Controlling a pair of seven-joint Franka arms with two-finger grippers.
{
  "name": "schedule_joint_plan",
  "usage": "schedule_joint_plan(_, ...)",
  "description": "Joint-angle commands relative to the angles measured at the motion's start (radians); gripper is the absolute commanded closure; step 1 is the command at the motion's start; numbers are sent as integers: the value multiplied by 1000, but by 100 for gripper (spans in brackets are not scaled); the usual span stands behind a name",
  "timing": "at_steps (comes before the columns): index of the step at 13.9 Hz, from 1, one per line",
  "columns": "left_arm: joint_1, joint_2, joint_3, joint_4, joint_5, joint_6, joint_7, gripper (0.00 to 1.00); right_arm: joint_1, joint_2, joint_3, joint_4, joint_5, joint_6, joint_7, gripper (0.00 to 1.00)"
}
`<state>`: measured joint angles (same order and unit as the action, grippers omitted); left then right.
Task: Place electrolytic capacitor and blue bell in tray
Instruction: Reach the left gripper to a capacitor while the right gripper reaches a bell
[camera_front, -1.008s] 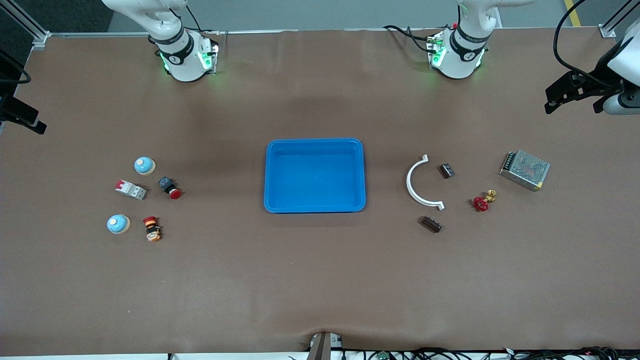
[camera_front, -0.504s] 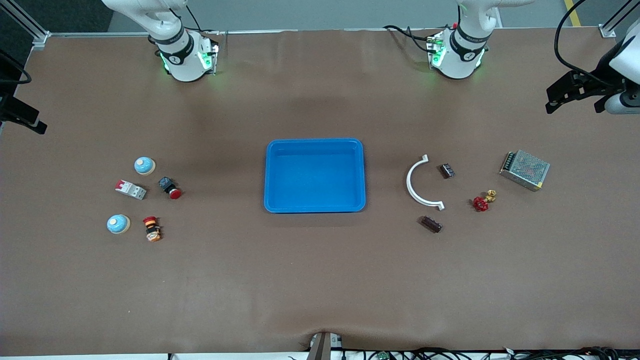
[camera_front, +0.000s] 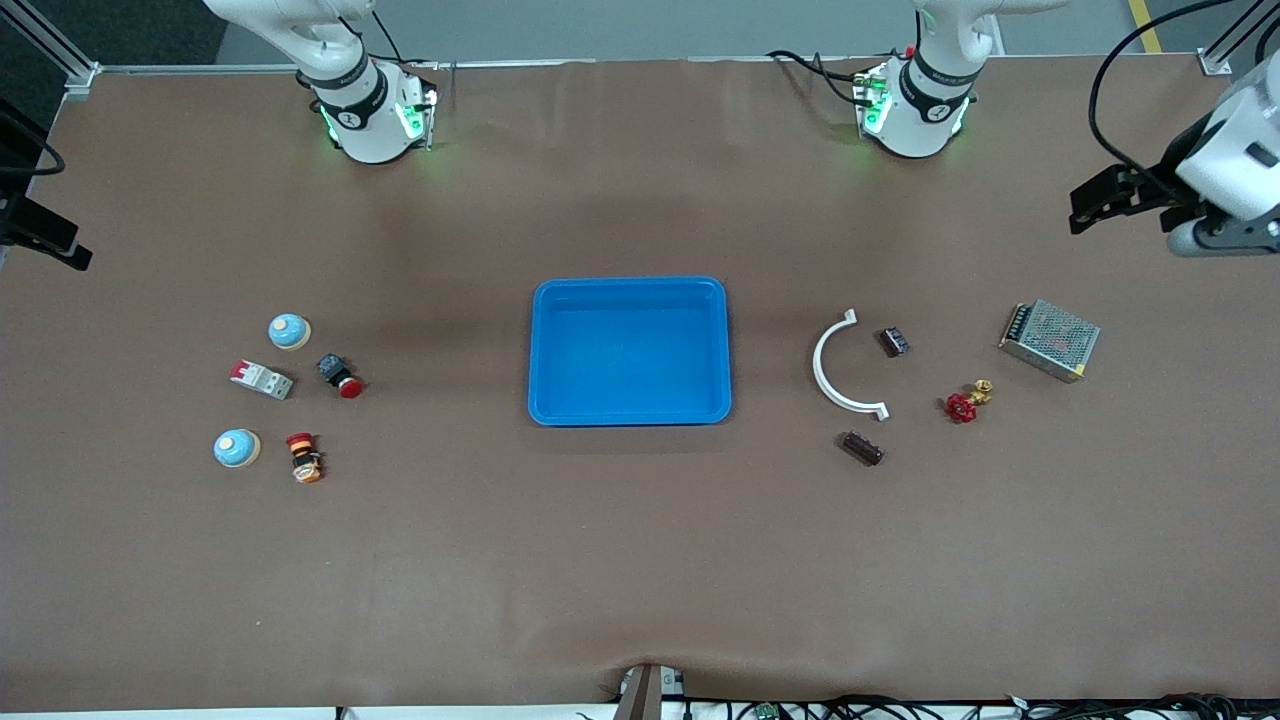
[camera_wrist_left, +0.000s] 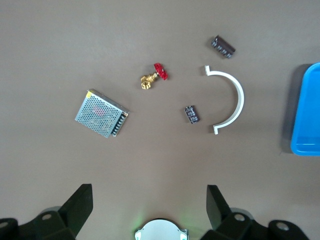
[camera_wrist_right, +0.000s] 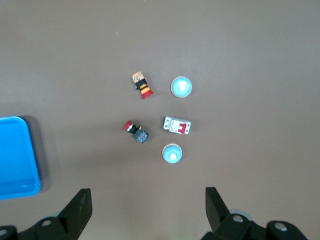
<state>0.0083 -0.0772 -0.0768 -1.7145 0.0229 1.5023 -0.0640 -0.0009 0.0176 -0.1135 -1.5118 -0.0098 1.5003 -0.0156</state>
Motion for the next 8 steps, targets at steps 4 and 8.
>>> schedule_joint_plan(4,6,-33,-6,-268,-18,192,-128,0,-37,-93,-3,-388,-21,285,-10,0)
schedule_joint_plan(8,1,-30,-23,-440,-67,392,-256,0,-68,-163,-2,-649,-22,496,-12,0)
